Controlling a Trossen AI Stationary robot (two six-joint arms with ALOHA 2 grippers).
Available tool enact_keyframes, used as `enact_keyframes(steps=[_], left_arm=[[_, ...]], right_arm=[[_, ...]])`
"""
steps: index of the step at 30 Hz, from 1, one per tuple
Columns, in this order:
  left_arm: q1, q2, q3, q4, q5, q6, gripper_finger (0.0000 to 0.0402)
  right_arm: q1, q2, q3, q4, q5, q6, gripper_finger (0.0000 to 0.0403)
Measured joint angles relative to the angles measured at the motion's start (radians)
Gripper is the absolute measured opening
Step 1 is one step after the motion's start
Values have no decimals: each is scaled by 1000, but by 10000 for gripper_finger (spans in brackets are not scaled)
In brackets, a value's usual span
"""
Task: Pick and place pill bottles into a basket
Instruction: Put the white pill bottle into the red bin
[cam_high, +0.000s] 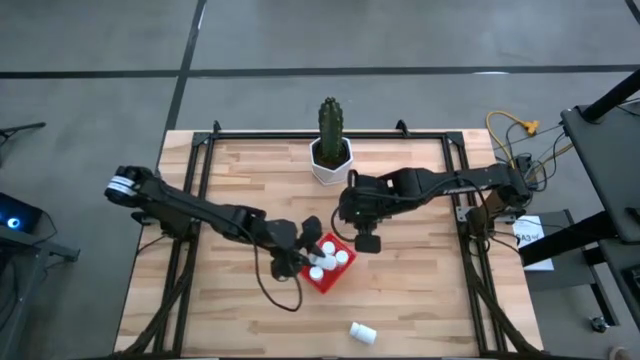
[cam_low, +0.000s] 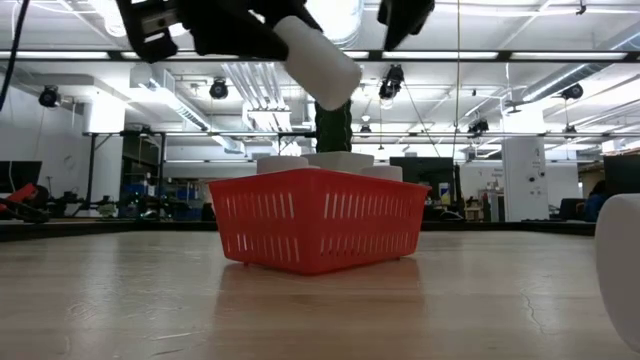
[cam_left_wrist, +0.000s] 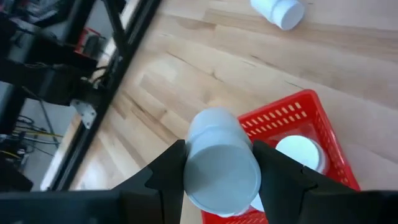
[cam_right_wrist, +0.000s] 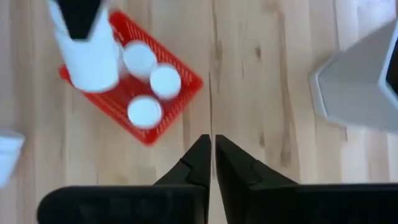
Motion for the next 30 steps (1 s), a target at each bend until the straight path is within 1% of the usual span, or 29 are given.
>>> enact_keyframes(steps=[2,5,7,13,15,18,22,30], left_arm=[[0,37,49,-32,1,0,144],[0,85,123,-131,22,-1,144],[0,113,170,-179,28,1,144],[14,185,286,-307,38,2,144],[25,204,305,-313,50,1,144],[41,238,327,-323,95,1,144],[62,285,364,-362,100,2,144],[84,348,399,-413,127,2,144]], right_arm=[[-11,0,0,-52,16,26,12],[-25,0,0,-123,88,66,9],[-32,0,0,-166,117,76,9],[-58,-10,-1,-198,128,75,8],[-68,-13,-1,-199,128,75,8],[-79,-23,-1,-208,129,72,8],[-91,-39,-1,-214,131,59,8],[-92,-89,-1,-212,131,56,8]])
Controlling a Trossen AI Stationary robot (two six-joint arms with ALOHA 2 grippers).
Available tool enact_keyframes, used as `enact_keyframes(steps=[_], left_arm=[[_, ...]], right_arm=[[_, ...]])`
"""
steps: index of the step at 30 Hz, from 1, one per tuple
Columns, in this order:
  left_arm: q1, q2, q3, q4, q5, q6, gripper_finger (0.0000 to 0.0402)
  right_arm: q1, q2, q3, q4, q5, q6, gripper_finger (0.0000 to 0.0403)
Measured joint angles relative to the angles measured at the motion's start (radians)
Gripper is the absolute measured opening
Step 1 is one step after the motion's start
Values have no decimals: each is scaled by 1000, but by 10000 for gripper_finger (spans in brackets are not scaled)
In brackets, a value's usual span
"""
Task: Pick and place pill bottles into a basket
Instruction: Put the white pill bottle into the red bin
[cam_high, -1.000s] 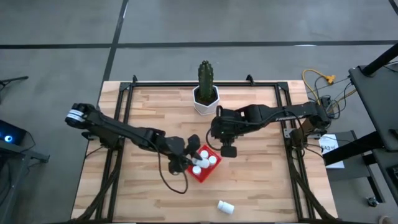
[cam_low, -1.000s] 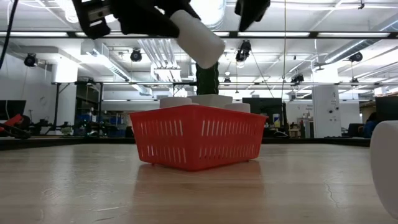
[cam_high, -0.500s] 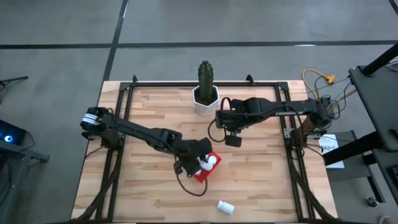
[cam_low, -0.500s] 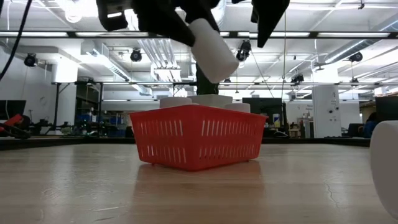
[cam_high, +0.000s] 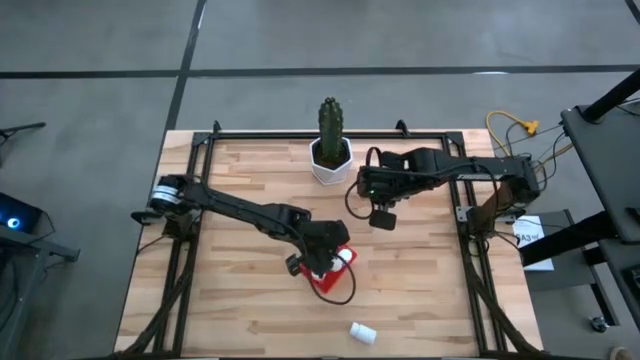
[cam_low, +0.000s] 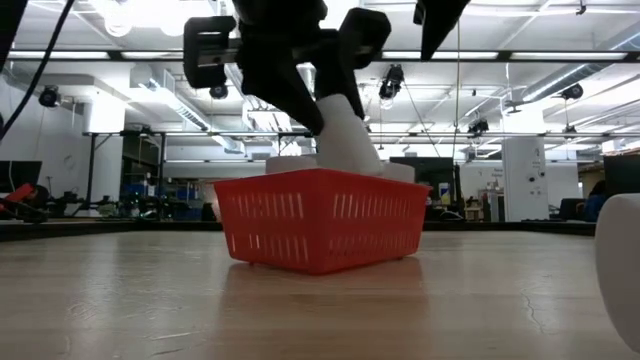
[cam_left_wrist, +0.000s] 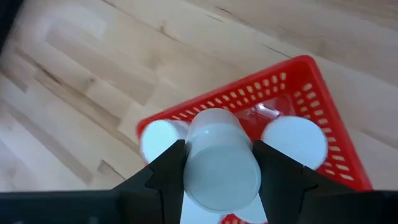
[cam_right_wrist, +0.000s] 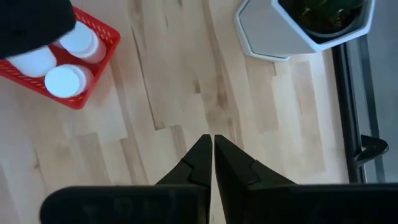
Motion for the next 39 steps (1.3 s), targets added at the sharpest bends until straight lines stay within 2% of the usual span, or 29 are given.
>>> enact_keyframes(steps=[9,39], left_arm=[[1,4,0,-22,5,0,144],[22,4,-1,2,38,-17,144]], right_arm=[[0,-45,0,4,31,23,8],[0,-43,0,18,34,4,8]])
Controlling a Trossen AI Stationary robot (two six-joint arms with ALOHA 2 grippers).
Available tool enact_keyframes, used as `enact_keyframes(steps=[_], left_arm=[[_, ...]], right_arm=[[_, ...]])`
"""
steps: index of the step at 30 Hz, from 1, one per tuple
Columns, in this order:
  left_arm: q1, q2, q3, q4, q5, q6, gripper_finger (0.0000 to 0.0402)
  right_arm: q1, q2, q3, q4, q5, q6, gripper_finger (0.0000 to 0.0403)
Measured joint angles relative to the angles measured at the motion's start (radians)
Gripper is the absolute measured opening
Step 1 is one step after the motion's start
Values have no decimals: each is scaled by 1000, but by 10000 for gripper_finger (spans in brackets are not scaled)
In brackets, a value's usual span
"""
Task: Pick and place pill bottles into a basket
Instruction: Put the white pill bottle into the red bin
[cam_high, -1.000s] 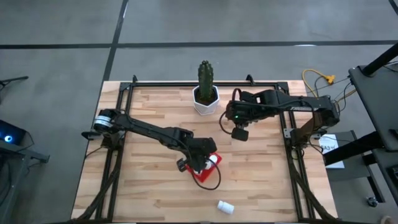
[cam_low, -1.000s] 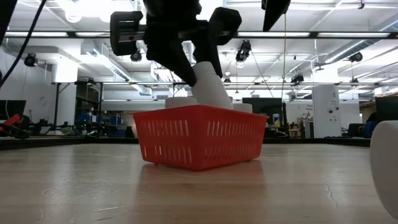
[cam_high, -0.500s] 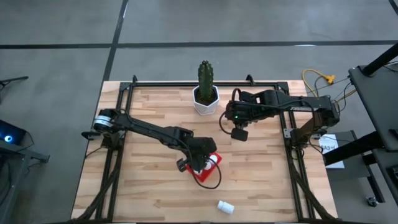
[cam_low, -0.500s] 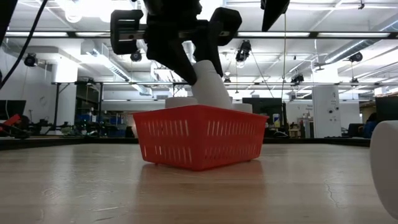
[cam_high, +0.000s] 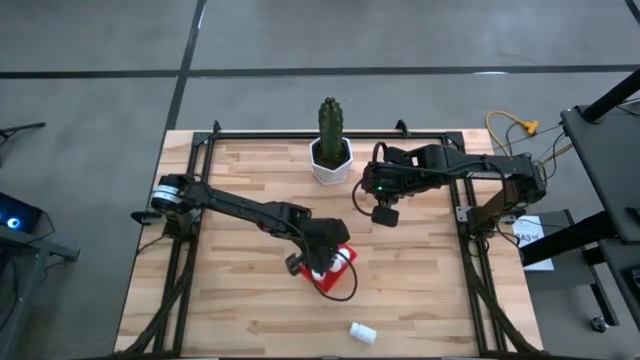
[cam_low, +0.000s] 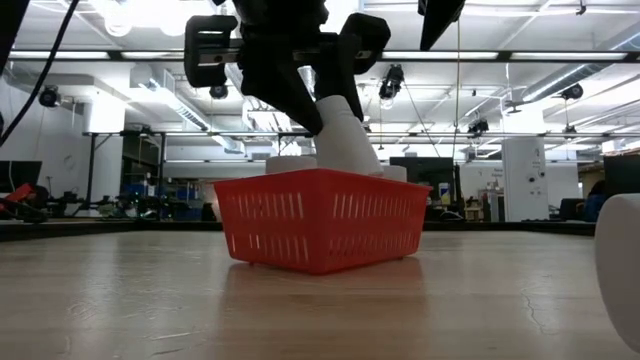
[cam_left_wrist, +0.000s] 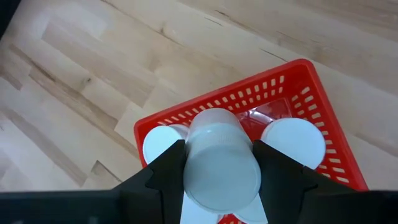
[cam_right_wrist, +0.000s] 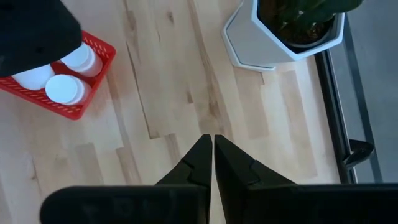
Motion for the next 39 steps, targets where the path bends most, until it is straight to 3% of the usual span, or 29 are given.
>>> enact_keyframes(steps=[14,27,39], left_arm=[[5,2,2,1,-1,-36,144],[5,134,108,-74,-3,-35,144],[5,135,111,-85,-7,-41,183]], right_arm=[[0,0,0,8,1,-31,8],[0,1,0,16,1,-35,8],[0,1,0,15,0,-39,8]])
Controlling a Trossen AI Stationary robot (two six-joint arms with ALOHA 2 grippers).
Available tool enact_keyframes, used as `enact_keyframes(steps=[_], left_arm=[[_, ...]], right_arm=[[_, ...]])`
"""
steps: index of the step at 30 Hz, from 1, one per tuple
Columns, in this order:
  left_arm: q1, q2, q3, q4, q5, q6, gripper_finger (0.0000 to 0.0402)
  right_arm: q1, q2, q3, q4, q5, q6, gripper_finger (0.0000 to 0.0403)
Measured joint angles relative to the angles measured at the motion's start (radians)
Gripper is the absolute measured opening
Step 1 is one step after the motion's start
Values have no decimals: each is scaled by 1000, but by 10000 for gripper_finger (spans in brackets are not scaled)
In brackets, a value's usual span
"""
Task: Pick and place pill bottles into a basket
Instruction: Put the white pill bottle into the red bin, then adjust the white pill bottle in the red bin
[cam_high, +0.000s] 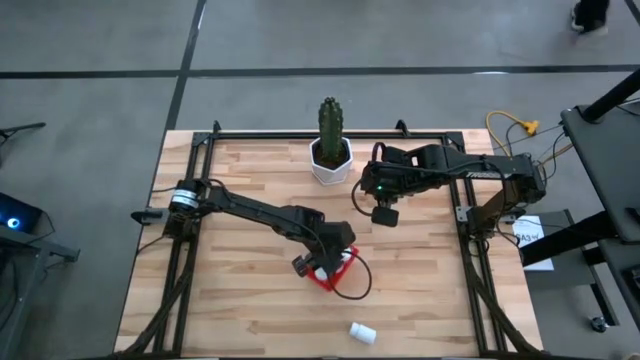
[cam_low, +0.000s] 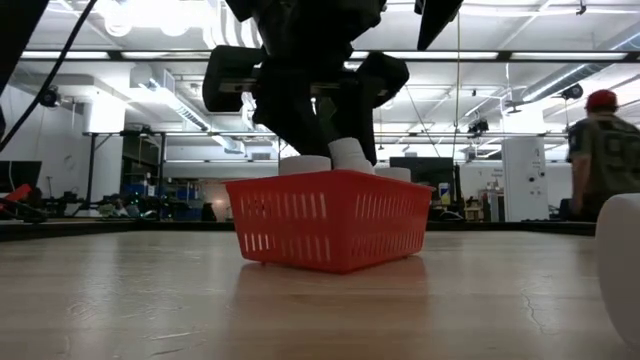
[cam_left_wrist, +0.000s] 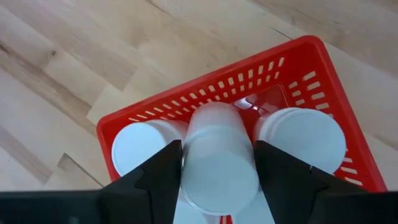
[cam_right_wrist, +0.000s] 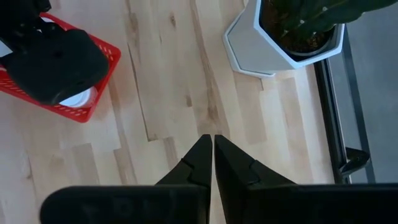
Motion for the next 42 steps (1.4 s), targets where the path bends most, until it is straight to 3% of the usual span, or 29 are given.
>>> enact_keyframes(steps=[20,34,37,42], left_arm=[[-1,-24,4,-2,-4,-21,187],[-22,-65,102,-235,18,-116,187],[-23,-103,102,-247,61,-125,187],[-21,-188,102,-244,247,-149,187]], right_arm=[[0,0,0,0,-2,3,8],[0,0,0,-1,-8,0,8],[0,0,0,1,-8,0,8],[0,0,0,14,-8,-3,8]])
